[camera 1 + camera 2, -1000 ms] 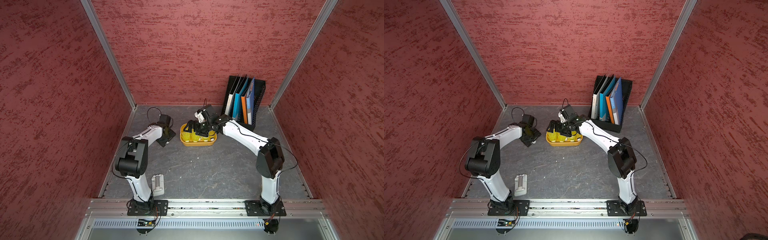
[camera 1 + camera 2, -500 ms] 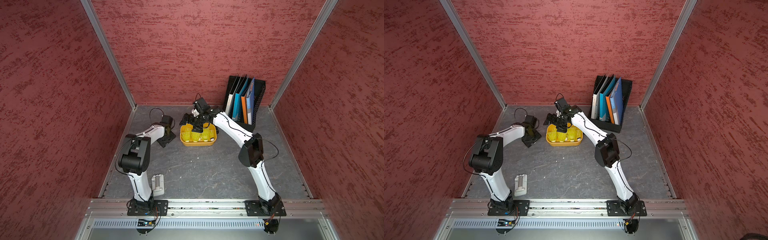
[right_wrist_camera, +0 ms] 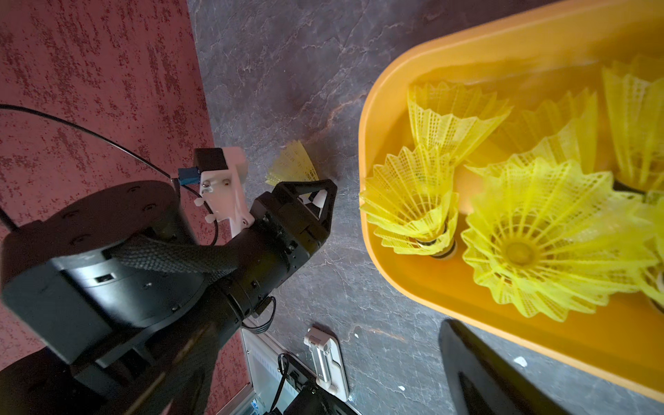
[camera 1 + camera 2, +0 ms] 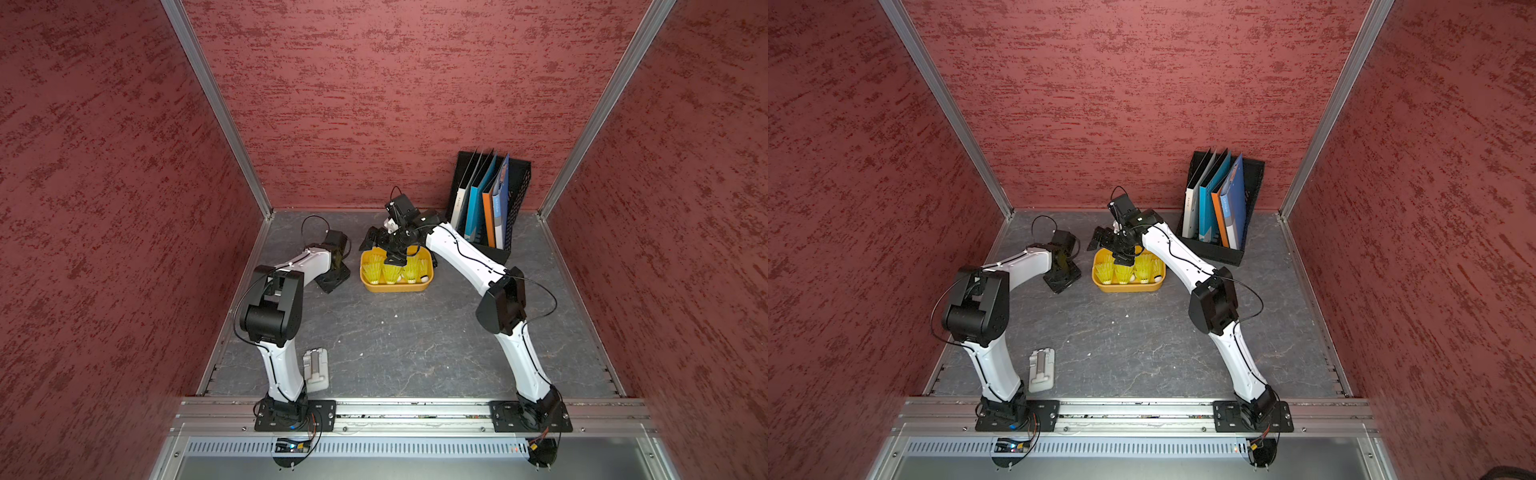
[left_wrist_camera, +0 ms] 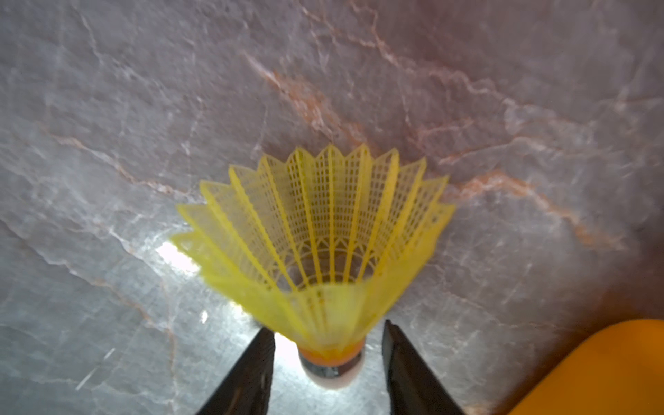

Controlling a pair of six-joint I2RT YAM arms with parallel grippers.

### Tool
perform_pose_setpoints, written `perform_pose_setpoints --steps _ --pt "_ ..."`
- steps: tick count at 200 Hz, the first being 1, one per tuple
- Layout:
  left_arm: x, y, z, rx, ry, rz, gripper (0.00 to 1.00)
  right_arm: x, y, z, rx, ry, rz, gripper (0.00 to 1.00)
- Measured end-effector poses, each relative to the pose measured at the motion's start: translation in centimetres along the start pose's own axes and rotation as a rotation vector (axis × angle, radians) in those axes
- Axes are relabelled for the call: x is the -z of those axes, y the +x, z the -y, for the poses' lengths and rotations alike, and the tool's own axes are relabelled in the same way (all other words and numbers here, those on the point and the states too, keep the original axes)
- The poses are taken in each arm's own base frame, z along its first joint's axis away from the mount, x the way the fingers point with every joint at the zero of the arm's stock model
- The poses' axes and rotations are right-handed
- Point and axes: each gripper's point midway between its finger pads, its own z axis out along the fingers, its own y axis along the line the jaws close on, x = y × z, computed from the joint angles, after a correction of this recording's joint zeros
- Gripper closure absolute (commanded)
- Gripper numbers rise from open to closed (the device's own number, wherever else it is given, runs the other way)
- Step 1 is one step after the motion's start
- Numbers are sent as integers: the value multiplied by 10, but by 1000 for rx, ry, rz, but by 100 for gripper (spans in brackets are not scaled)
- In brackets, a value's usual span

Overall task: Put the shuttlecocks into the storage box
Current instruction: Pick up the shuttlecock at the center of the board, then place the shuttlecock in the storage box.

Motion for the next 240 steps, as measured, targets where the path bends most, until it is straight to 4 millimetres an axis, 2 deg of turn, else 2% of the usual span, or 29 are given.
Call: perform_pose_setpoints --steps 34,82,121,154,179,201,220,240 --pt "-4 2 -2 -13 -18 2 58 -6 4 10 -13 23 -18 2" --pt "-6 3 -1 -36 -24 5 79 -11 8 22 -28 45 -33 2" --pt "-4 2 -2 -61 -37 17 82 -4 4 19 -16 41 -11 2" --pt "3 3 4 -112 -34 35 82 14 0 9 28 34 37 2" --pt "19 1 11 -162 -13 51 82 36 1 5 72 43 83 2" --pt "46 -6 22 -202 50 85 82 58 7 7 103 60 117 1" --pt "77 -15 41 -248 142 125 82 76 15 12 123 74 145 1" --pt "105 -14 67 -320 249 144 82 86 22 21 135 92 161 2"
